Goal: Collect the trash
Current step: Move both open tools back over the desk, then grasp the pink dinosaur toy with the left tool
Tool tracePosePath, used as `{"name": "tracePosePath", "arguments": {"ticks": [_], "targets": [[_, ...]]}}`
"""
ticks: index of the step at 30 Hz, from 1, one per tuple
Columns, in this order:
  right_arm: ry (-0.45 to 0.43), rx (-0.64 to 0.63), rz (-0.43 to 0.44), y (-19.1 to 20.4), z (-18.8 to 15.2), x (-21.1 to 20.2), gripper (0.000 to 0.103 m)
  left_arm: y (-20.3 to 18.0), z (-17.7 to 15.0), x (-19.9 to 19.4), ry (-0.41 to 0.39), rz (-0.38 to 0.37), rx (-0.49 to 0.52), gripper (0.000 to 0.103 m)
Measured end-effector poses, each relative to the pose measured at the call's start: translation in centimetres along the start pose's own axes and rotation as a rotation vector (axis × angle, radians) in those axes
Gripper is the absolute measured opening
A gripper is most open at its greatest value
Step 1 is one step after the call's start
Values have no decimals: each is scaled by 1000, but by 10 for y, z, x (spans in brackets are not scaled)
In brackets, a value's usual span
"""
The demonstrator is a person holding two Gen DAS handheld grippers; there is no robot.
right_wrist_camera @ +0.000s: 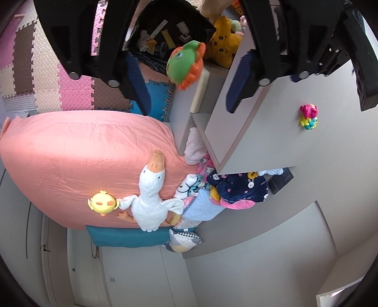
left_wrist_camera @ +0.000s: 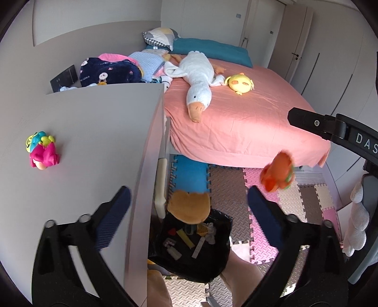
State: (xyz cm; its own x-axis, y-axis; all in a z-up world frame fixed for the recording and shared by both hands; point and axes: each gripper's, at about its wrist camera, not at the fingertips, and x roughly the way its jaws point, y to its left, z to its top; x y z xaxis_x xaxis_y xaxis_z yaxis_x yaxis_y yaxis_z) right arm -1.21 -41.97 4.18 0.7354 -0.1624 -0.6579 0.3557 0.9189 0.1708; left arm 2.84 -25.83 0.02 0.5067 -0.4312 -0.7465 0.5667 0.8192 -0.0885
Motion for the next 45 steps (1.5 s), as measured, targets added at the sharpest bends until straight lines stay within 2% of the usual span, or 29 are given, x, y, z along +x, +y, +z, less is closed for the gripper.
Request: {"name": "tracePosePath", "arguments": {"ticks": [3,16,24,45], "targets": [[-2,7,2,1,0,0,74,4,0,-3,-9,26,5,97],[24,-9,34,15,-5,6,74,39,-6,-7,-7,57,-94,97],[46,-35,84,41,-8,21,74,66,-12,-6,-7,86,-146,97],[58,-81,179,111,-2,70,74,158,-14,0,-27,229,-303,97]]}}
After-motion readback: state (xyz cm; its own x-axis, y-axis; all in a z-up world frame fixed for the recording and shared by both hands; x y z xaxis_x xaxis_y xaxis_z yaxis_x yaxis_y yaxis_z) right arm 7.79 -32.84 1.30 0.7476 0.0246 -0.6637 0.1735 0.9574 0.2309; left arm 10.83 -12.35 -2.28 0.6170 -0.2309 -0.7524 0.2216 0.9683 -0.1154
